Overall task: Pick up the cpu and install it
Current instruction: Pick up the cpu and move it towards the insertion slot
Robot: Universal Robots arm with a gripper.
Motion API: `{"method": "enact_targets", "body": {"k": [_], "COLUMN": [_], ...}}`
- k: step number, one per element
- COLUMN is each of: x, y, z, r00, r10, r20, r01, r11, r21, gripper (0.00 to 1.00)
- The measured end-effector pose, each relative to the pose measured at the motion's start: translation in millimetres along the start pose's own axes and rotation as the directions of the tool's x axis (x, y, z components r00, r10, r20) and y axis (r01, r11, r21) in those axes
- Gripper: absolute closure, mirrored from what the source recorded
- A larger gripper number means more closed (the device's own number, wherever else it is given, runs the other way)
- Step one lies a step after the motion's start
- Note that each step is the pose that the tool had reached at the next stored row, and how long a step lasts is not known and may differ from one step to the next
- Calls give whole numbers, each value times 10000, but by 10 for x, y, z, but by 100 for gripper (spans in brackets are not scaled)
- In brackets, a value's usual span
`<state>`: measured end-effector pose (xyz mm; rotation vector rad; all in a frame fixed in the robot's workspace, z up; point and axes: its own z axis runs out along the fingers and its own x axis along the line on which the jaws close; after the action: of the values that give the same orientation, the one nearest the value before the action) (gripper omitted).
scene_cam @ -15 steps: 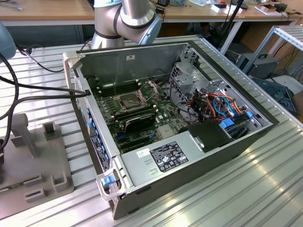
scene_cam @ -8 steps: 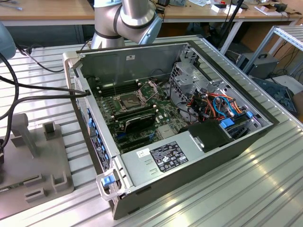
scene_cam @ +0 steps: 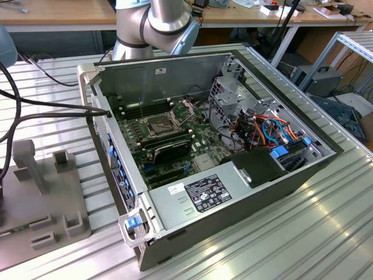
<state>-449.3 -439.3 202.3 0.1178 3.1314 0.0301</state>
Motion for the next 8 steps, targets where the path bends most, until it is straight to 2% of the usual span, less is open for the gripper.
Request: {"method": "enact_targets", "body": {"k": [4, 8], "x": [0, 0], "y": [1, 1], "z": [-32, -37], "r00": [10000, 10000], "r10": [-1, -2], "r20": [0, -1], "r01": [1, 2], "r11": [10000, 10000], "r21": [3, 5], "gripper": [45, 45]}}
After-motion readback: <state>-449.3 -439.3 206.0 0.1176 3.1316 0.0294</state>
